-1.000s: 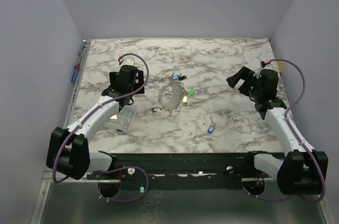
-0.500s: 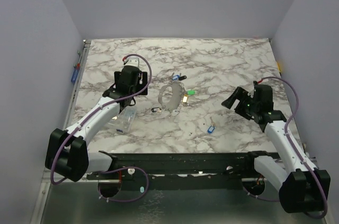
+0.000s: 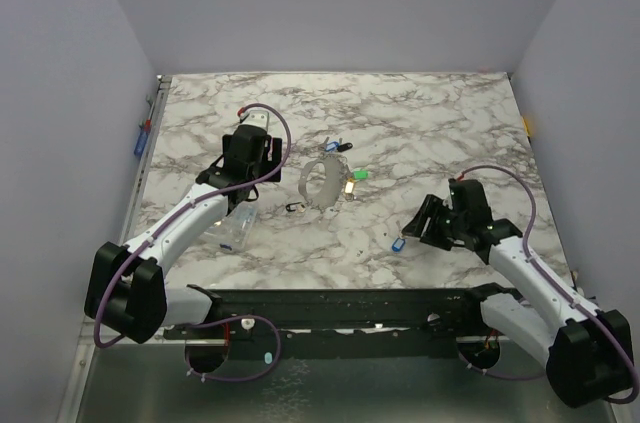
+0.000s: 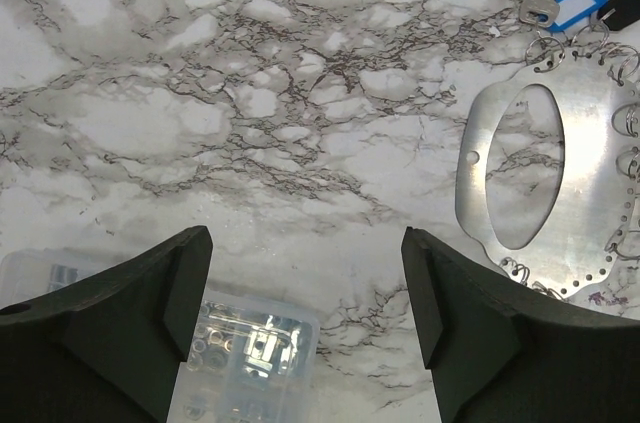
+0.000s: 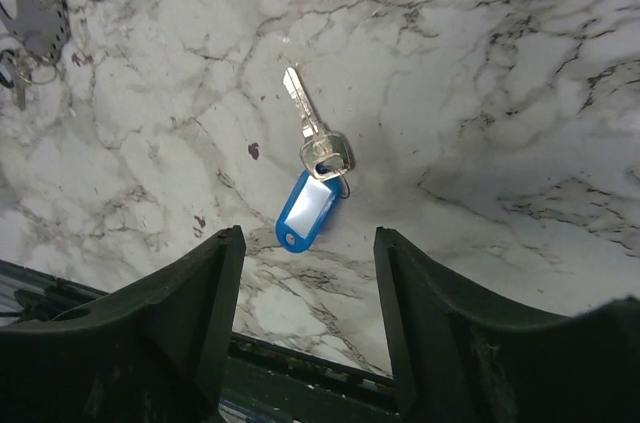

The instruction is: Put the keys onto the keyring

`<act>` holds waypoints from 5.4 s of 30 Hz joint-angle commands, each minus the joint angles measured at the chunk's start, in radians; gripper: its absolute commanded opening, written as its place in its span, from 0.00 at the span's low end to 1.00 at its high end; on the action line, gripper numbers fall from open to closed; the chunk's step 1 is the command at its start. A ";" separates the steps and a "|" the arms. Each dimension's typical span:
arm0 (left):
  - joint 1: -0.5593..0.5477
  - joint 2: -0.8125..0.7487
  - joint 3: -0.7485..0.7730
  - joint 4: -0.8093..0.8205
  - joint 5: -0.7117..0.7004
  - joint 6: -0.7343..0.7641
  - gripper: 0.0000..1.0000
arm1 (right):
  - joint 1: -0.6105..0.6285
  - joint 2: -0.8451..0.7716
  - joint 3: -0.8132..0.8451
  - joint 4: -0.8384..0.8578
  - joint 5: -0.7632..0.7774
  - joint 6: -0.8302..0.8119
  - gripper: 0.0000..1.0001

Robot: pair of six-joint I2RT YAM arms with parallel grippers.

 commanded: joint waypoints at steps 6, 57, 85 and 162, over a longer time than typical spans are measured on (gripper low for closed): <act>-0.010 0.006 0.003 0.018 0.033 0.012 0.82 | 0.060 0.053 -0.048 0.081 0.063 0.050 0.54; -0.019 0.007 0.004 0.018 0.044 0.023 0.79 | 0.144 0.118 -0.002 0.126 0.100 0.001 0.01; -0.023 0.003 0.003 0.020 0.059 0.027 0.77 | 0.217 0.154 0.079 0.039 0.176 0.005 0.57; -0.277 0.521 -0.224 0.979 0.509 0.573 0.26 | 0.226 -0.039 0.043 0.132 0.296 -0.091 0.69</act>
